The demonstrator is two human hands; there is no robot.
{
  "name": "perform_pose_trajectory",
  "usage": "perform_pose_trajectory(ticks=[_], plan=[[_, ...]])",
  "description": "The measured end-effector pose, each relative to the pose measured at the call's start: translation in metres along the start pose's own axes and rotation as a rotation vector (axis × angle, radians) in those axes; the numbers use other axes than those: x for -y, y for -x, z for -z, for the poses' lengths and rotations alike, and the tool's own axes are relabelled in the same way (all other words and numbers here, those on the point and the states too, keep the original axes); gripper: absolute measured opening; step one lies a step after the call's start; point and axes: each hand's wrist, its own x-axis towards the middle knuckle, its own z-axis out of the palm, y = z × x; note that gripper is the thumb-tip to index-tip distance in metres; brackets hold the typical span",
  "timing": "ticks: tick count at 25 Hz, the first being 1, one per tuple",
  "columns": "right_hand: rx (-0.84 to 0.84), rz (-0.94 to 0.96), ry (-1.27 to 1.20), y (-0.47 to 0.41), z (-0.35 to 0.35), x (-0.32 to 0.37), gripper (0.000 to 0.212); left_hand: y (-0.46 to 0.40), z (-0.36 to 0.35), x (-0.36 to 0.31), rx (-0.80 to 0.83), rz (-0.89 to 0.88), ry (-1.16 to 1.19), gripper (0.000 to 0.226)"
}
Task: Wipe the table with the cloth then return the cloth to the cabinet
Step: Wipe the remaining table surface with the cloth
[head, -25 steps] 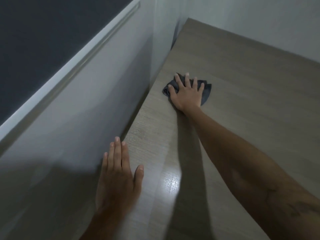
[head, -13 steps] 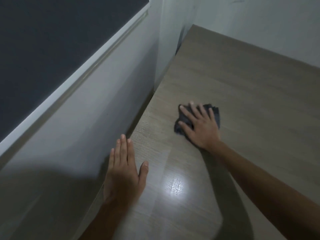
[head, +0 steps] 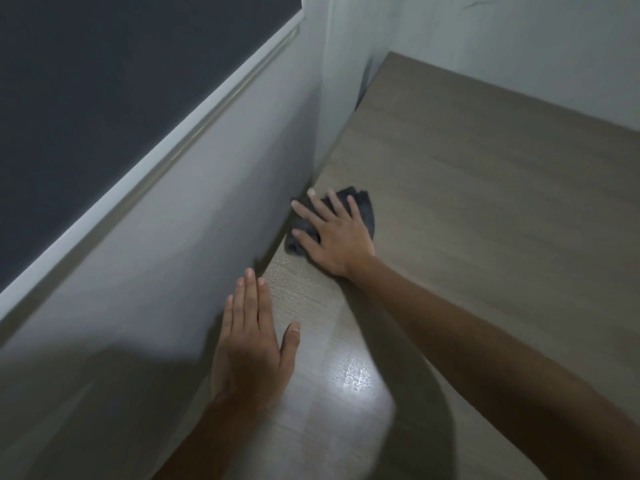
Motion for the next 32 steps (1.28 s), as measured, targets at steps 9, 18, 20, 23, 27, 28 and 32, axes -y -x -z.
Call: perform_pose_trajectory(ticks=[9,18,20,23,27,28,32], plan=[[-0.038,-0.291,0.047,-0.054,0.014,-0.080,0.065,-0.004,0.003,0.000,0.078,0.028,0.011,0.080],[-0.036,-0.200,0.010,-0.060,-0.005,0.017,0.062,-0.007,0.012,-0.001,0.204,0.050,-0.018,0.082],[-0.020,-0.146,0.005,-0.034,-0.010,0.034,0.061,-0.007,0.017,0.001,0.253,0.063,0.017,0.082],[-0.018,-0.079,0.000,0.011,-0.019,0.058,0.061,0.015,0.025,0.010,0.224,0.111,0.076,0.083],[0.015,-0.028,-0.023,0.096,-0.027,0.094,0.066,0.094,0.042,0.031,0.187,0.204,0.060,0.083],[0.018,-0.007,-0.030,0.119,-0.029,0.101,0.069,0.109,0.046,0.036,0.181,0.237,0.054,0.083],[0.008,0.042,-0.029,0.216,-0.039,0.111,0.065,0.150,0.059,0.041,0.182,0.280,0.025,0.085]])
